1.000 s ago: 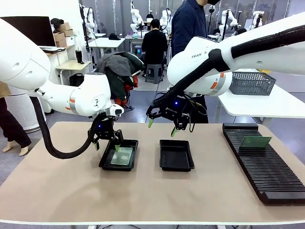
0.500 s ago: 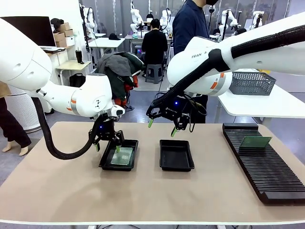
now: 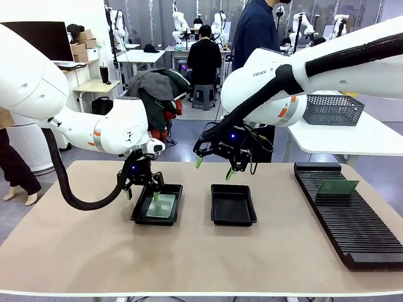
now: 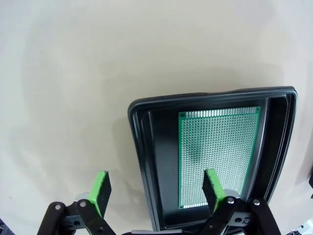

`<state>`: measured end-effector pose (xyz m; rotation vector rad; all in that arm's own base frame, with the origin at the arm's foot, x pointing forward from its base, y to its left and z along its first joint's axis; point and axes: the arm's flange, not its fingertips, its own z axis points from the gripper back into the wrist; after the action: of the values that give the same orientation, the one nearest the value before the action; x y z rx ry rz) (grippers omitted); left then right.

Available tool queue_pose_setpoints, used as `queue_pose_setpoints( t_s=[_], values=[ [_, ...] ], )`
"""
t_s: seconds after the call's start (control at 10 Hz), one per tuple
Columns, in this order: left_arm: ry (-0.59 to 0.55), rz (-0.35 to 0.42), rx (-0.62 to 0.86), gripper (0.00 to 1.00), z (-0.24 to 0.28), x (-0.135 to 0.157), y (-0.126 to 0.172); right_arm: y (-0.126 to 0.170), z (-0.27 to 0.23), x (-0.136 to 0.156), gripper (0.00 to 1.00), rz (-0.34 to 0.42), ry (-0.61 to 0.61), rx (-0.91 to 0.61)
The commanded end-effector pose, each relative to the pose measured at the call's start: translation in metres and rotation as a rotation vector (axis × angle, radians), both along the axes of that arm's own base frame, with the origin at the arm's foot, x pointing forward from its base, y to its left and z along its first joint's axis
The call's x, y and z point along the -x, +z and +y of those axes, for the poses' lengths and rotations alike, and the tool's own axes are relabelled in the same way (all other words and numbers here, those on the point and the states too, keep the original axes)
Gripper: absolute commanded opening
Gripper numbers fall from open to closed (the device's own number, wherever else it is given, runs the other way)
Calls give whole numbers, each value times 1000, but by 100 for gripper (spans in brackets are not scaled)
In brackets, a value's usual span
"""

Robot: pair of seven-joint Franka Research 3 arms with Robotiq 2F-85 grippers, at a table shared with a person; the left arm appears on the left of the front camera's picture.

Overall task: Inspect and transfer BCBs to ESD trays.
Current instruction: Pick up the ESD tray and place it on the left side of the table.

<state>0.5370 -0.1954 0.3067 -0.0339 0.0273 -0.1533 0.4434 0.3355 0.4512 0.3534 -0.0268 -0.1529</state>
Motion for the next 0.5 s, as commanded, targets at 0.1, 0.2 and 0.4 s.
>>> queue_pose_setpoints(
  t_s=[0.1,0.2,0.4],
  values=[
    [4,-8,-11,91,-1,1,0,1,2,-2,100,1,-6,15],
    [12,-11,-5,85,0,2,-2,1,2,-2,100,1,-6,15],
    [30,-16,3,74,6,3,-2,1,2,-2,100,1,-6,15]
  ],
)
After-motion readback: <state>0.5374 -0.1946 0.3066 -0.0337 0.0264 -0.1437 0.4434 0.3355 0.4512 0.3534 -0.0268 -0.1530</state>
